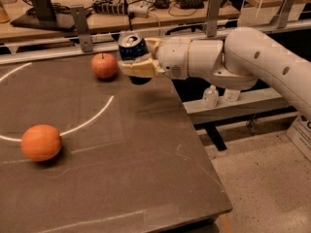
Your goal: Move pepsi can near apple
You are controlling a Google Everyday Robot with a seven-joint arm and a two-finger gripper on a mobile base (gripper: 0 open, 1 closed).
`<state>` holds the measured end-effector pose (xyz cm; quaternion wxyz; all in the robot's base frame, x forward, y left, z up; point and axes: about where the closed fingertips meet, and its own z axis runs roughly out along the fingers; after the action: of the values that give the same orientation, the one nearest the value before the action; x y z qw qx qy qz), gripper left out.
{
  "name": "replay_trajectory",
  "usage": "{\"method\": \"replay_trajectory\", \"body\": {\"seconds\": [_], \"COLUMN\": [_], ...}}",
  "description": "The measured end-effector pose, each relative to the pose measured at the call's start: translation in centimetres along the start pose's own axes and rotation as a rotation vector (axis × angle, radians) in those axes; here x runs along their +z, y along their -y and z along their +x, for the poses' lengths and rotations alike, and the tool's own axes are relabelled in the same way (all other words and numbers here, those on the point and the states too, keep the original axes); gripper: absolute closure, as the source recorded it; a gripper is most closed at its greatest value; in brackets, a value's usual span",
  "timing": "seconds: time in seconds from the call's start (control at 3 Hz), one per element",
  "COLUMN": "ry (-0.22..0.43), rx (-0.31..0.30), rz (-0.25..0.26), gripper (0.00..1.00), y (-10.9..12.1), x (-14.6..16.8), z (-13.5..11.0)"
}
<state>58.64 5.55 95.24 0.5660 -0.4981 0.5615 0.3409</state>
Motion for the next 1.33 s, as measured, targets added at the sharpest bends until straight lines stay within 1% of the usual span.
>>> {"method": "replay_trajectory", "body": {"seconds": [0.33, 0.67, 1.0, 1.33], "ry": [0.023, 0.027, 0.028, 0.019], "rx": [0.02, 0.049, 0.092, 0.145], "rz": [0.062, 0.104, 0.136, 0.152], "gripper": [1.0, 1.0, 1.0, 0.82], "y": [2.2, 4.1, 5.6, 6.8], "x": [2.0, 2.9, 3.4, 4.6], "z": [0.2, 1.5, 3.4, 5.2]}}
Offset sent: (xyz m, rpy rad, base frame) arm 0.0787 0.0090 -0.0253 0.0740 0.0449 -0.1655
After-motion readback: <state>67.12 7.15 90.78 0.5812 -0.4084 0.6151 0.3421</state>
